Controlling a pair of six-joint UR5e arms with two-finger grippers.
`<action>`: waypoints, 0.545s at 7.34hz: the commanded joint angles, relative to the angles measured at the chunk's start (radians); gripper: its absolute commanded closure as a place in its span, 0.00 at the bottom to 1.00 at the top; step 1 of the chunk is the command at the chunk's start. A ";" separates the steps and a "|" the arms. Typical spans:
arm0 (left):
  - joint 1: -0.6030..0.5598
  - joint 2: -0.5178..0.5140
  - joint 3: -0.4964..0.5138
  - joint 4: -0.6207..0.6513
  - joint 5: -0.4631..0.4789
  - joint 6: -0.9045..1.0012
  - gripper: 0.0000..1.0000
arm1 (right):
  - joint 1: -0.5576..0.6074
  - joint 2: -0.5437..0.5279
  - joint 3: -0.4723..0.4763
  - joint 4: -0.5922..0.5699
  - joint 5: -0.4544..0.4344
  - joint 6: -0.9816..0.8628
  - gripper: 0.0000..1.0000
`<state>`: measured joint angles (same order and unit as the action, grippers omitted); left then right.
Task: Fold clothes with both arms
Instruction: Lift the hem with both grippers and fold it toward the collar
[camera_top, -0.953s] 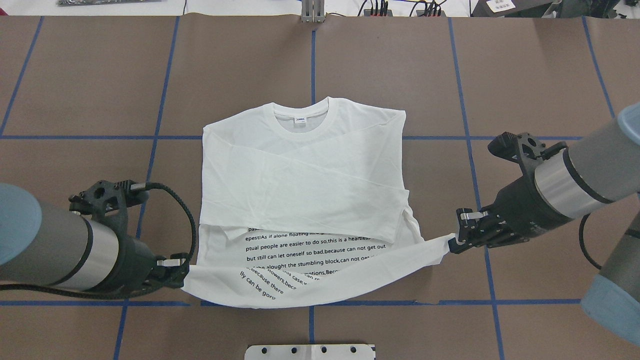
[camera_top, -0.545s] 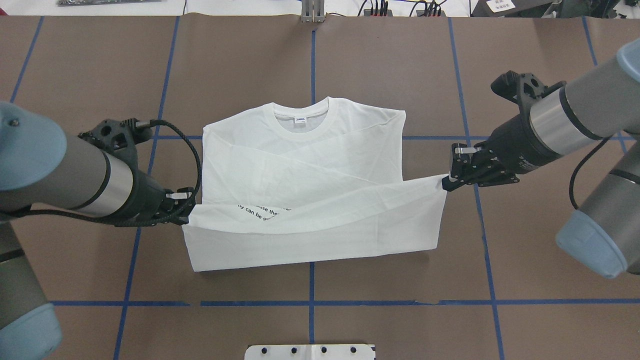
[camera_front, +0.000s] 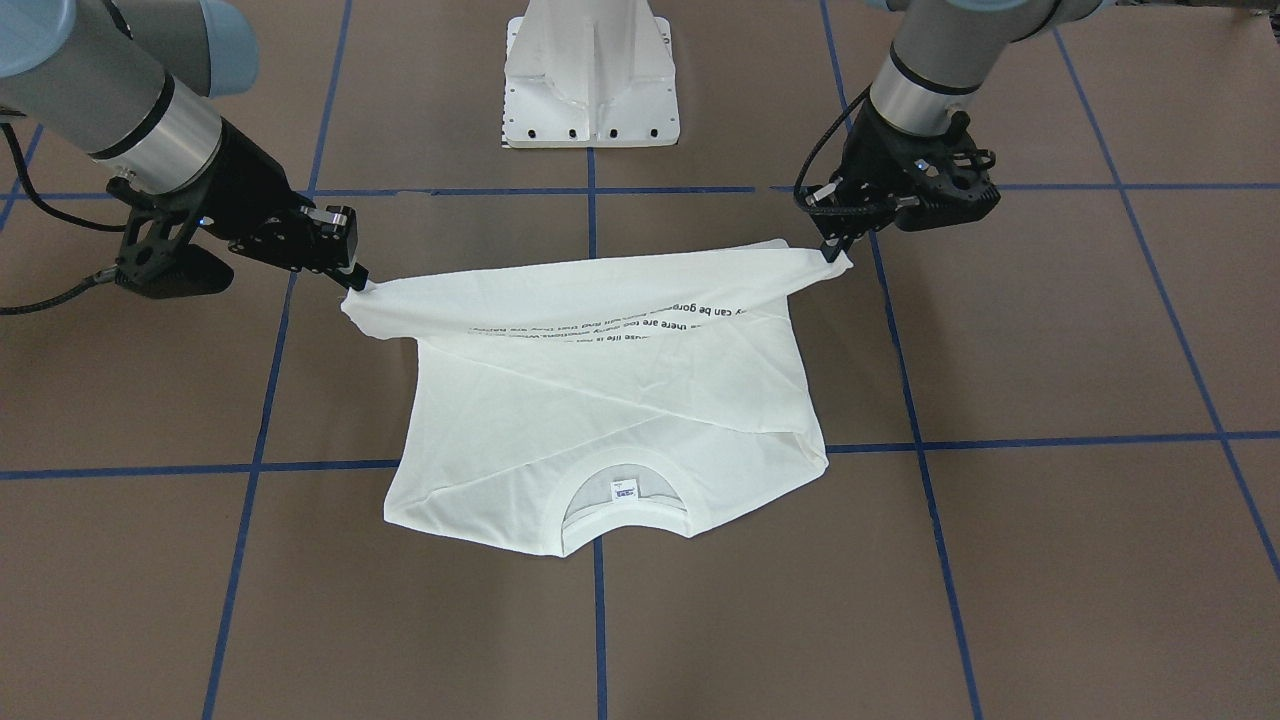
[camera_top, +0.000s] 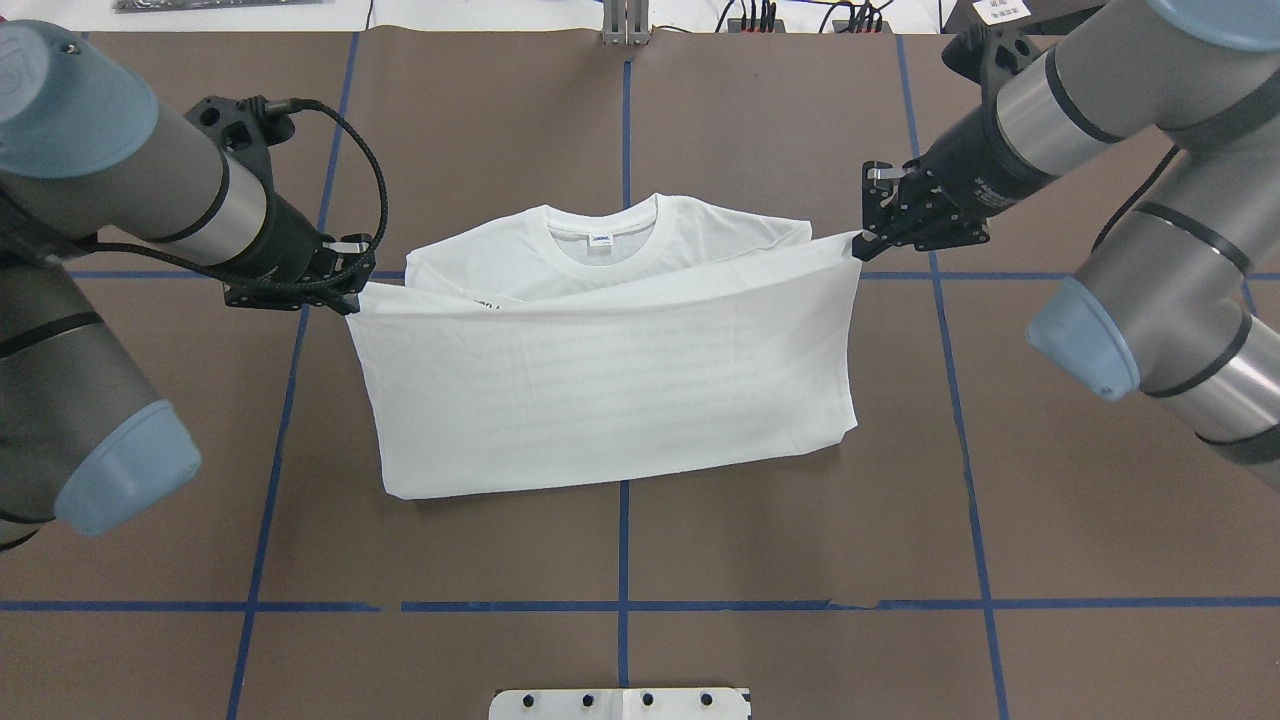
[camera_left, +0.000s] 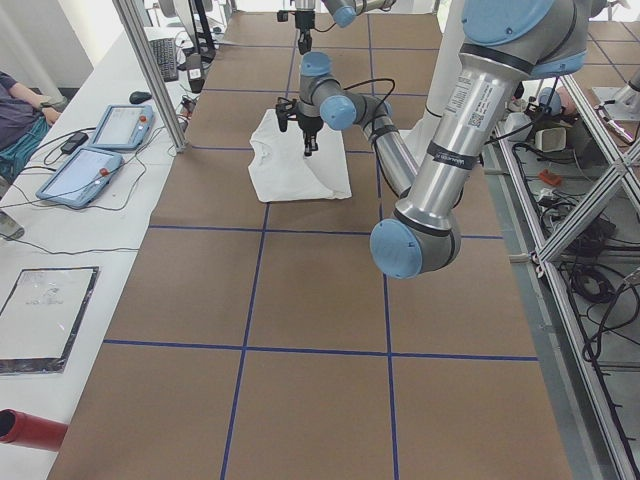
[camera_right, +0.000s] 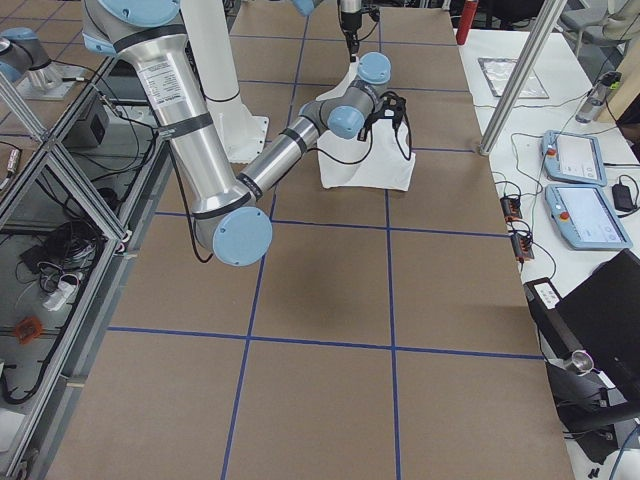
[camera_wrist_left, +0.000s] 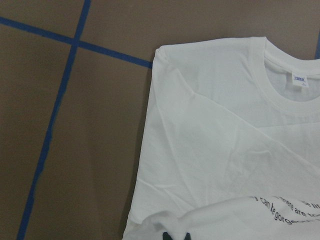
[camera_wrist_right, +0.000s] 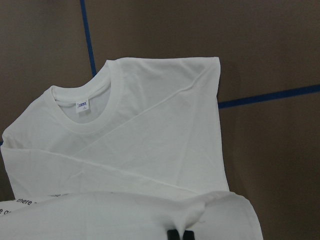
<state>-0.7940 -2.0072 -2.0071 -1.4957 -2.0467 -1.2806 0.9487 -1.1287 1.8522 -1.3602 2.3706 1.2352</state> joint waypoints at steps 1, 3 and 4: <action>-0.016 -0.060 0.155 -0.098 -0.001 0.017 1.00 | 0.036 0.145 -0.205 0.001 -0.019 -0.040 1.00; -0.016 -0.068 0.262 -0.229 0.002 0.007 1.00 | 0.035 0.242 -0.367 0.003 -0.057 -0.062 1.00; -0.016 -0.071 0.309 -0.266 0.005 0.010 1.00 | 0.030 0.254 -0.405 0.003 -0.062 -0.063 1.00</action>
<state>-0.8095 -2.0730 -1.7604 -1.7041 -2.0448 -1.2712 0.9813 -0.9083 1.5159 -1.3578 2.3185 1.1789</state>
